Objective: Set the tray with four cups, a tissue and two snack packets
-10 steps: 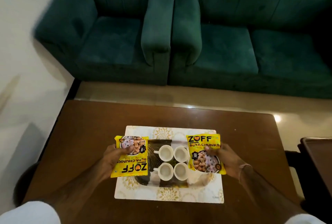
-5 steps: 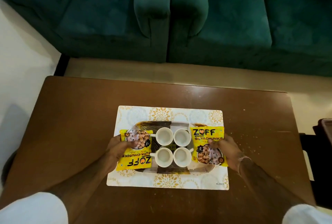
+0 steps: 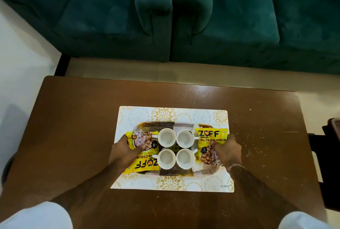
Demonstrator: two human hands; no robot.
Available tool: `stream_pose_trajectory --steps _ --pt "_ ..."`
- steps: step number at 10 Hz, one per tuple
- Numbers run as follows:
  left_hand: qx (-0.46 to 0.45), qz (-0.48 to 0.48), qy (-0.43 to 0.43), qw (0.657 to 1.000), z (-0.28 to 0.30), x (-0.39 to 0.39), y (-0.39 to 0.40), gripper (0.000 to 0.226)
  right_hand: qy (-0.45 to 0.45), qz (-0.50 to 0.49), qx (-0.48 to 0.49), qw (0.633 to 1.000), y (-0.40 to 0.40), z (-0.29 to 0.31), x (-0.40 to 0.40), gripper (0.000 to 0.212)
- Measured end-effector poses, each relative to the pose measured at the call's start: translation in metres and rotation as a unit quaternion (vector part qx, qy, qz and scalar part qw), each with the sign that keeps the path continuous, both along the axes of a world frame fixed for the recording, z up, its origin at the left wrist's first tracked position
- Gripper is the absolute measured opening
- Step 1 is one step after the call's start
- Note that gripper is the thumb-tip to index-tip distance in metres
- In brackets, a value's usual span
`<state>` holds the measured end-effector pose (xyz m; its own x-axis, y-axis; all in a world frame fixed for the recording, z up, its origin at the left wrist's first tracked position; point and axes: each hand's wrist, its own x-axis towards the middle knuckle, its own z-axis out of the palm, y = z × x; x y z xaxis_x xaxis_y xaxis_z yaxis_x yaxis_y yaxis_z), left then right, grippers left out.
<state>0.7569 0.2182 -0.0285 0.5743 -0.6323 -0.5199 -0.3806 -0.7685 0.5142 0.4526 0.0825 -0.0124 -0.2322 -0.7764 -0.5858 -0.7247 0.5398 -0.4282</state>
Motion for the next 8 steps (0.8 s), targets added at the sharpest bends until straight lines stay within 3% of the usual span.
stream_pose_trajectory --steps 1,6,8 --pt "-0.009 -0.017 -0.047 0.999 -0.001 0.001 0.003 0.047 0.030 0.029 -0.005 0.999 0.002 0.002 -0.002 0.048" --pt "-0.020 0.002 -0.040 0.999 -0.008 -0.004 0.000 0.084 0.066 0.113 0.023 0.991 0.002 0.015 -0.006 0.056" --pt "-0.001 -0.004 -0.037 0.999 0.006 0.006 -0.013 0.095 0.082 0.129 -0.006 0.988 -0.010 0.028 -0.014 0.081"
